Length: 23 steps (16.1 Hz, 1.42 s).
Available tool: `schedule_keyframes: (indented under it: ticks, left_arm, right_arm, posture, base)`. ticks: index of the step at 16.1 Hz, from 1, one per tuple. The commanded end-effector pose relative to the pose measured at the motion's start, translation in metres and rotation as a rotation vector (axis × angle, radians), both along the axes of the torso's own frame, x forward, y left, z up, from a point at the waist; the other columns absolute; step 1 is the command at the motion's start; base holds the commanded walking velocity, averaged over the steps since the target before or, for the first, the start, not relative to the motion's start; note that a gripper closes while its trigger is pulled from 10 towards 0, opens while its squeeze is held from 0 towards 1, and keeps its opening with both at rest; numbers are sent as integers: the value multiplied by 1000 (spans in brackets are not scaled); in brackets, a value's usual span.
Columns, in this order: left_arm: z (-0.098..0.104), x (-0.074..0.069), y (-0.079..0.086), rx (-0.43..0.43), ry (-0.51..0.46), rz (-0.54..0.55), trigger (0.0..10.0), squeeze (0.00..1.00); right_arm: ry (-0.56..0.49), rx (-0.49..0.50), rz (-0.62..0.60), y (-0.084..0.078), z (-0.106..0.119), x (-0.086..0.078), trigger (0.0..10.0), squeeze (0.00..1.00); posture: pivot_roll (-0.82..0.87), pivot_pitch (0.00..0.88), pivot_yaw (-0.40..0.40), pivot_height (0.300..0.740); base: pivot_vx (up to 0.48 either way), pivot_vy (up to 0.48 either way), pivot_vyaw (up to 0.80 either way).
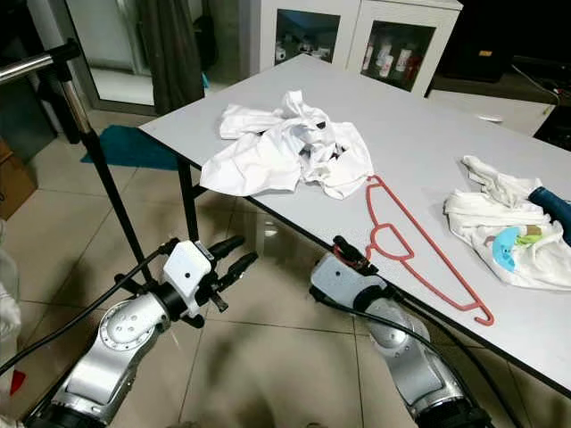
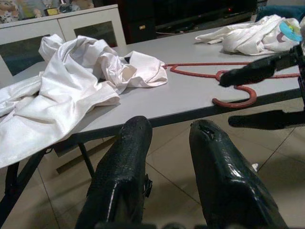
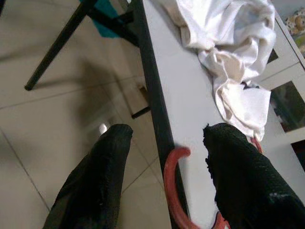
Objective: Hang hanger
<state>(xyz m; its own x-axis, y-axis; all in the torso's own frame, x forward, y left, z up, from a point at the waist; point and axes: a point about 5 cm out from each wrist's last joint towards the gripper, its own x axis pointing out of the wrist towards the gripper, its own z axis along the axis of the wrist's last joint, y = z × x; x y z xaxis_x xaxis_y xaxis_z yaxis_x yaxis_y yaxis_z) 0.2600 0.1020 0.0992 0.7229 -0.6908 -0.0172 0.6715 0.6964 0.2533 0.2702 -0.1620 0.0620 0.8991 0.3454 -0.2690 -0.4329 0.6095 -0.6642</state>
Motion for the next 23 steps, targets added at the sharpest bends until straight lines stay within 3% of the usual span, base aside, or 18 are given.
schedule_keyframes:
  ticks: [1,5,11,13,14,17,19,20,21,23]
  left_arm:
    - [1,0,-4,11,-14,-23,10000,0]
    - [2,-4,-8,91,-62,-95,10000,0]
    - [1,-7,-13,73,-61,-92,10000,0]
    - [2,-5,-12,73,-63,-88,10000,0]
    - [2,-5,-11,74,-64,-88,10000,0]
    - [2,-4,-12,74,-66,-89,10000,0]
    - [3,-3,-13,70,-68,-92,10000,0]
    - [3,-3,-14,69,-68,-93,10000,0]
    - [3,-3,-15,62,-66,-92,10000,0]
    - [3,-2,-15,50,-62,-86,10000,0]
  right_arm:
    - [-7,-24,-31,-7,-3,3,10000,0]
    - [-42,-69,-124,-16,-6,14,10000,0]
    - [-19,-111,-113,-18,-16,18,10000,0]
    - [-19,-67,-103,-15,-13,18,1608,0]
    - [-20,-59,-98,-14,-13,18,0,0]
    - [-22,-46,-96,-13,-12,18,0,0]
    - [-51,13,-92,-10,-3,20,0,0]
    - [-81,46,-109,-11,4,22,3176,0]
    - [-110,104,-140,-13,11,24,10000,0]
    - [-113,154,-160,-15,16,26,10000,0]
  posture:
    - [17,20,-59,723]
    - [29,22,-60,723]
    - [29,22,-74,723]
    - [29,21,-72,723]
    - [27,19,-70,723]
    - [25,19,-69,723]
    - [19,18,-69,723]
    - [19,18,-69,723]
    - [19,17,-69,723]
    - [19,14,-67,723]
  base:
    - [0,0,0]
    - [0,0,0]
    - [0,0,0]
    - [0,0,0]
    - [0,0,0]
    - [0,0,0]
    - [0,0,0]
    - [0,0,0]
    - [0,0,0]
    - [0,0,0]
